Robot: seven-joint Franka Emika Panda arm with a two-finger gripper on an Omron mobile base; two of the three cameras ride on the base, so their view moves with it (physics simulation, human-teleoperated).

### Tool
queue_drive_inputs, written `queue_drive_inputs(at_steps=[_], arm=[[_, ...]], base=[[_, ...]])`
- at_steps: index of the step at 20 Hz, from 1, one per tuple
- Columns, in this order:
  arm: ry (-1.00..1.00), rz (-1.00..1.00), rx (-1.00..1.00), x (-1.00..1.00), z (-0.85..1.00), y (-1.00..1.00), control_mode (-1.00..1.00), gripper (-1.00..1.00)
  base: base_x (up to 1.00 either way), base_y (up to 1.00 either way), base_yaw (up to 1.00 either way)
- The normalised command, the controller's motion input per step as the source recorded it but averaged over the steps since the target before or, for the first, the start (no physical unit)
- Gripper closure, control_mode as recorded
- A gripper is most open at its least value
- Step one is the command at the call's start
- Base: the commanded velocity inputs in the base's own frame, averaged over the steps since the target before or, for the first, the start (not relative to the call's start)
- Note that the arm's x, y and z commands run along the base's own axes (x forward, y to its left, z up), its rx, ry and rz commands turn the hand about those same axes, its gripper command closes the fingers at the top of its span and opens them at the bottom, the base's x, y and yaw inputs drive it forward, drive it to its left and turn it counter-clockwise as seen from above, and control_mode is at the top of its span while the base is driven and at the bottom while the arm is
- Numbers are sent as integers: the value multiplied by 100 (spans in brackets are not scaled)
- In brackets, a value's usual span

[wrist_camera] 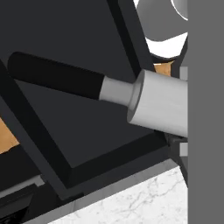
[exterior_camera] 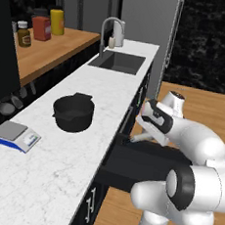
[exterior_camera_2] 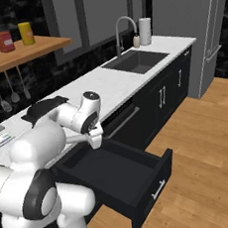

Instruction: Pick the rolling pin from the drawer and place it on the counter.

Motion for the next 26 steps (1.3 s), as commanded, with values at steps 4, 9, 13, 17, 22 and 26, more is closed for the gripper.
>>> queue_drive_inputs(at_steps=[4, 9, 13, 17, 22, 26], arm=[[0, 11, -7, -4, 18, 100, -100, 100], [1, 17, -9, 3, 16, 100, -100, 100], [12, 19, -13, 28, 7, 100, -100, 100], [7, 26, -9, 4, -4, 100, -100, 100], [0, 23, -5, 0, -27, 100, -100, 100], [0, 20, -6, 10, -11, 98, -100, 100]], base=[[0, 0, 0], [0, 0, 0], [0, 0, 0], [0, 0, 0], [0, 0, 0], [0, 0, 0]])
